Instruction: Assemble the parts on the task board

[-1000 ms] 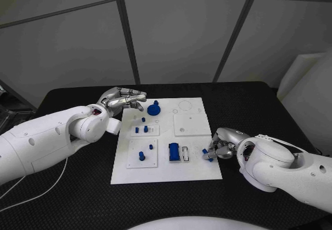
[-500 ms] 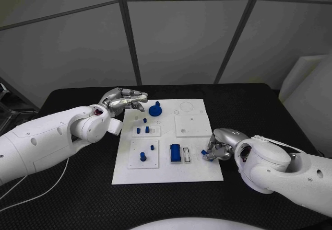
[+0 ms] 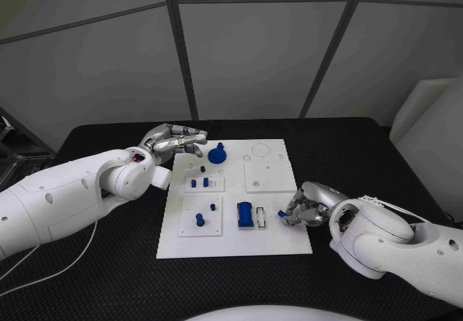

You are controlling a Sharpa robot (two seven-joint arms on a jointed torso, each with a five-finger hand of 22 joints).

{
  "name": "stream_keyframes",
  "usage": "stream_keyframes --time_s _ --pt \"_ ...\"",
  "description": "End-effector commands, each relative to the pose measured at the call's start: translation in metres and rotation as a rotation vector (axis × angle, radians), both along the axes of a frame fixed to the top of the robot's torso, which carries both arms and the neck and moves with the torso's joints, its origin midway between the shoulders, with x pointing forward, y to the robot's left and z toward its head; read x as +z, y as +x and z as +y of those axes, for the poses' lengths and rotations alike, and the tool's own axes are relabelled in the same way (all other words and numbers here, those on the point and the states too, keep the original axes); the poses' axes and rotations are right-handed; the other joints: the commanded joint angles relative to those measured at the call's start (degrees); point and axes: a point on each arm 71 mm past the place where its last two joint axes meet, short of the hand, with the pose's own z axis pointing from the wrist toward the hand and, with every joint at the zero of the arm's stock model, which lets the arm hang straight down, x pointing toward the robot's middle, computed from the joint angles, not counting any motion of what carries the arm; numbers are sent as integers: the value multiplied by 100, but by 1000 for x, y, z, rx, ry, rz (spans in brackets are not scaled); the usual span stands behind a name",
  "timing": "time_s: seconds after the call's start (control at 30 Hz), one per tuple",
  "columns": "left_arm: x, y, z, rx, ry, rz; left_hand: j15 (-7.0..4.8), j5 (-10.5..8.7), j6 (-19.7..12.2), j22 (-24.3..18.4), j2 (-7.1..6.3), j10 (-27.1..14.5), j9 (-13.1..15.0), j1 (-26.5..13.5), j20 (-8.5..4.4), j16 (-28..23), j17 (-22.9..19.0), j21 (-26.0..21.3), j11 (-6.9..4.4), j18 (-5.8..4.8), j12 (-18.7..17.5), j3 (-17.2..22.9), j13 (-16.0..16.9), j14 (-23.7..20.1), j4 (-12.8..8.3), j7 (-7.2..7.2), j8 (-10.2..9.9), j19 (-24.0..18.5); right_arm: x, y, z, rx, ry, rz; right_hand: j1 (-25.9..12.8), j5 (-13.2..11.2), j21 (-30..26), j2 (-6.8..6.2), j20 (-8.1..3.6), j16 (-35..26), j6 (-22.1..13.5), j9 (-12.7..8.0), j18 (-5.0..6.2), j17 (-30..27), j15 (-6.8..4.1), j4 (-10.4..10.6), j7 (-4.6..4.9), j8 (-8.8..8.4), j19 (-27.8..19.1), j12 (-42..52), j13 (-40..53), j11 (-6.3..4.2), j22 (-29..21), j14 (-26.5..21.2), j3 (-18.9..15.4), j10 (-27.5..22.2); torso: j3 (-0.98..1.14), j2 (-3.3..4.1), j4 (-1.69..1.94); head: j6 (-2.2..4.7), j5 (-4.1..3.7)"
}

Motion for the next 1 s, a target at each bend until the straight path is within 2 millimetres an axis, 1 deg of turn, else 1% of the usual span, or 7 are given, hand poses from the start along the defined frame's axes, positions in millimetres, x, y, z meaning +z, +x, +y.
stream_keyframes --time_s 0.03,0.2,0.33,0.43,0.53,0.83,1.0 --pt "2 0 0 -6 -10 -12 9 -22 -19 -6 -6 -30 -6 -8 -5 -28 -3 -36 -2 -83 -6 -25 8 -15 -10 6 -23 32 6 0 2 -63 171 -28 145 26 36 179 -28 45 26 17 -77 757 -45 12 -24 21 590 70 35 -46 1486 430 -28 67 2 6 -2 -23 16" --pt "2 -1 0 -6 -9 -12 9 -22 -19 -6 -6 -30 -6 -8 -5 -28 -3 -36 -2 -83 -6 -25 8 -15 -10 6 -23 32 7 -1 6 -75 219 -32 83 42 41 162 -30 59 35 14 -78 772 -47 33 -27 24 592 91 50 -49 1489 435 -42 83 -3 5 -3 -25 16" --pt "2 -1 -1 -7 -10 -12 8 -21 -19 -9 1 -31 -6 -2 -5 -29 -2 -40 -3 -82 -5 -24 9 -14 -11 5 -22 35 5 0 10 -80 234 -7 39 43 35 157 -31 60 40 12 -77 772 -48 53 -28 24 590 100 56 -50 1486 435 -50 90 3 8 0 -32 21" --pt "2 -1 -1 -9 -10 -12 8 -21 -19 -9 1 -31 -6 -2 -5 -29 -2 -40 -3 -82 -5 -24 9 -14 -11 5 -22 35 2 0 13 -78 230 27 6 42 45 149 -32 67 49 12 -79 780 -50 69 -32 27 594 118 72 -52 1491 437 -58 100 1 7 1 -38 25" --pt "2 -1 -1 -9 -10 -11 8 -21 -19 -9 1 -31 -6 -2 -5 -29 -2 -40 -3 -82 -5 -24 9 -14 -11 5 -22 35 -2 0 17 -67 210 75 -83 13 45 134 -32 67 58 9 -79 779 -49 118 -33 26 593 125 77 -53 1491 437 -85 106 -1 7 4 -50 22" --pt "3 -1 -3 -13 -11 -9 8 -21 -19 -9 1 -31 -6 -2 -5 -29 -2 -40 -3 -82 -5 -24 9 -14 -11 5 -22 35 -10 0 28 -38 158 161 -290 -55 78 142 -34 89 102 5 -87 803 -53 277 -47 33 604 223 158 -62 1510 442 -138 155 1 5 -14 -58 22" --pt "3 -1 -4 -15 -11 -8 8 -21 -19 -9 1 -31 -6 -2 -5 -29 -2 -40 -3 -82 -5 -24 9 -14 -11 5 -22 35 -12 2 31 -46 151 173 -438 -68 78 151 -38 99 136 5 -87 813 -58 417 -55 34 604 285 209 -69 1510 445 -178 192 3 2 -6 -63 22"
